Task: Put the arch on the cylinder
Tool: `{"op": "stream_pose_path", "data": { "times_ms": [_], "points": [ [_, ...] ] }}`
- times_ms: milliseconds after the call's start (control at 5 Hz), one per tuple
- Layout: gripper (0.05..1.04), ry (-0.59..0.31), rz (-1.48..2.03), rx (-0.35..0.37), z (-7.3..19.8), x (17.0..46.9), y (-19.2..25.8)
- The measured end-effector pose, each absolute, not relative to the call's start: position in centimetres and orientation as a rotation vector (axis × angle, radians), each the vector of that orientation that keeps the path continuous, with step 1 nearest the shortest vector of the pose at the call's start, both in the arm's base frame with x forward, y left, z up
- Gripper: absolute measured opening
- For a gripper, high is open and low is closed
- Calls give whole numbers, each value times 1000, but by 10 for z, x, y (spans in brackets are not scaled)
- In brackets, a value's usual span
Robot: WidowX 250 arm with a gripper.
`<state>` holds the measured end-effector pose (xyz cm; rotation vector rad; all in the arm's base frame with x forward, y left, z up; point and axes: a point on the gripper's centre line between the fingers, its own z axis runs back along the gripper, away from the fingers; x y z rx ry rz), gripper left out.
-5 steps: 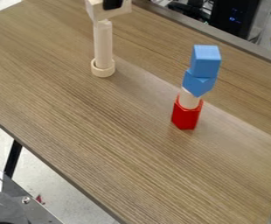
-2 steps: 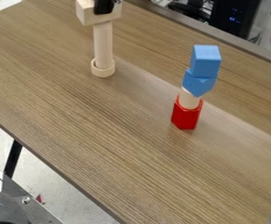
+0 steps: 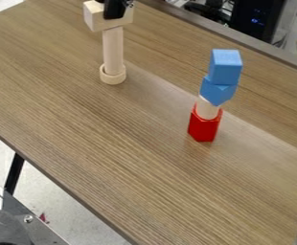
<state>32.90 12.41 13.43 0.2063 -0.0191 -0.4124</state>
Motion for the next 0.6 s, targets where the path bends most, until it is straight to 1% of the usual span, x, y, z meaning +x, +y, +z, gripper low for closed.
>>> {"op": "stream_pose_path", "data": {
  "times_ms": [200,400,600],
  "points": [
    [385,-20,-413,198,131,329,122],
    [432,-29,-421,195,131,330,119],
    [747,-31,-421,196,131,331,118]
  ]
}}
